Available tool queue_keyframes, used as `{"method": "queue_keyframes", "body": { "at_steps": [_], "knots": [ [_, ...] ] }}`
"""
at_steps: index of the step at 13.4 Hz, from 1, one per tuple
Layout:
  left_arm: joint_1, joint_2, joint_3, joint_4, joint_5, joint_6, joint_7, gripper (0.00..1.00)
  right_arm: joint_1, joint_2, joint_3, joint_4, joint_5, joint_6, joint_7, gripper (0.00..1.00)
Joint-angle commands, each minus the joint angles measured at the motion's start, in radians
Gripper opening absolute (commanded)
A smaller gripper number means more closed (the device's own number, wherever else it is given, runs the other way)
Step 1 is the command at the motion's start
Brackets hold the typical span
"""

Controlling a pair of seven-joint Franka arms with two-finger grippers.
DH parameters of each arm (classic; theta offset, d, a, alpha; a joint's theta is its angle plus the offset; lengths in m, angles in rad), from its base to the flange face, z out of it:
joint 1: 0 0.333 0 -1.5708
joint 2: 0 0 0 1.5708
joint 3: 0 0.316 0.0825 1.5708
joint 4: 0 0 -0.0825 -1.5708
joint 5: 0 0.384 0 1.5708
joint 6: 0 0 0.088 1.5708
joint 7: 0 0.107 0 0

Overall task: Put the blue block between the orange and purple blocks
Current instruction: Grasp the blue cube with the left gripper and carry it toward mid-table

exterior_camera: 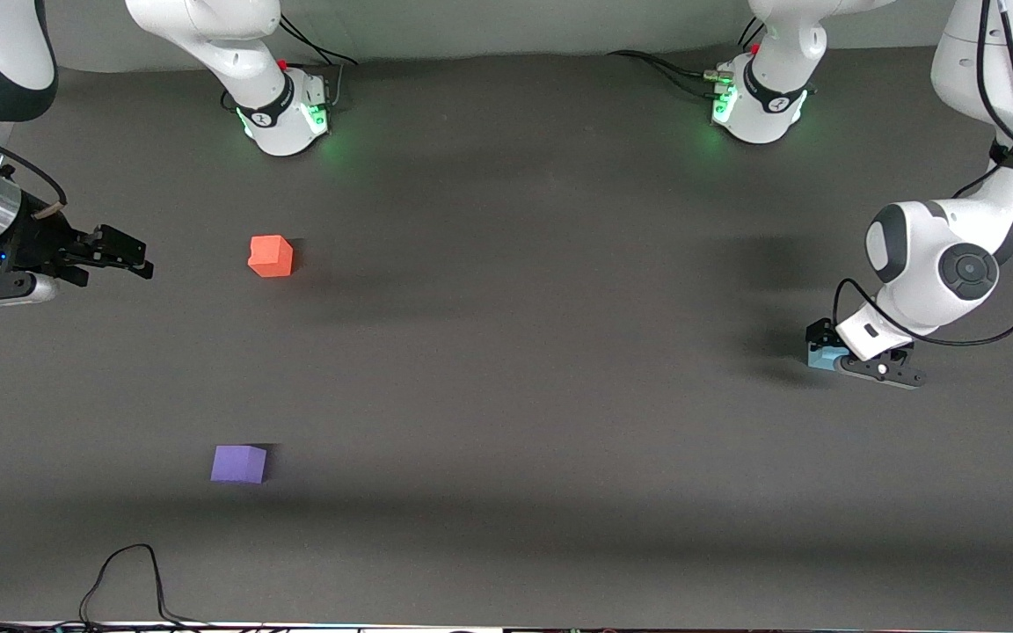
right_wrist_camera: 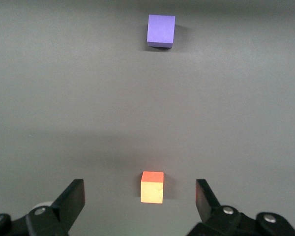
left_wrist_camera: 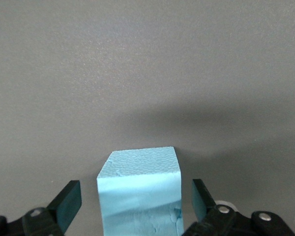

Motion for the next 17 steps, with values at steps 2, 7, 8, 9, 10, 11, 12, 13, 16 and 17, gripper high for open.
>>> {"method": "queue_keyframes", "body": {
  "at_steps": [2, 7, 8, 9, 10, 11, 12, 13, 16, 17],
  "knots": [
    [-0.007, 0.004, 0.003, -0.005, 0.012, 0.016, -0.005, 0.71, 0.007, -0.007, -0.006, 0.002, -0.008, -0.010, -0.013, 1.00],
    [-0.007, 0.004, 0.003, -0.010, 0.012, 0.006, -0.036, 0.34, 0.007, -0.005, -0.007, 0.000, -0.007, -0.009, -0.013, 1.00],
    [-0.007, -0.002, 0.003, -0.007, 0.012, -0.001, -0.042, 0.34, 0.007, -0.005, -0.006, 0.000, -0.007, -0.009, -0.013, 1.00],
    [-0.005, -0.023, 0.002, 0.004, 0.012, -0.021, -0.049, 0.34, 0.007, -0.005, -0.006, 0.000, -0.007, -0.009, -0.013, 1.00],
    [-0.005, -0.057, 0.002, 0.018, 0.010, -0.065, -0.051, 0.34, 0.007, -0.007, -0.007, 0.000, -0.007, -0.009, -0.013, 1.00],
    [-0.004, -0.084, 0.002, 0.059, 0.010, -0.152, -0.055, 0.34, 0.007, -0.005, -0.007, 0.000, -0.007, -0.009, -0.013, 1.00],
    [-0.007, -0.110, 0.002, 0.108, 0.010, -0.261, -0.098, 0.34, 0.007, -0.005, -0.007, 0.000, -0.007, -0.009, -0.013, 1.00],
    [-0.010, -0.133, -0.003, 0.149, 0.012, -0.341, -0.142, 0.35, 0.007, -0.005, -0.007, 0.000, -0.007, -0.009, -0.013, 1.00],
    [-0.034, -0.193, -0.006, 0.272, 0.010, -0.563, -0.184, 0.35, 0.007, -0.005, -0.007, 0.000, -0.005, -0.009, -0.013, 1.00],
    [-0.055, -0.192, -0.008, 0.326, 0.010, -0.639, -0.210, 0.35, 0.007, -0.005, -0.007, 0.000, -0.007, -0.009, -0.013, 1.00]
  ]
}}
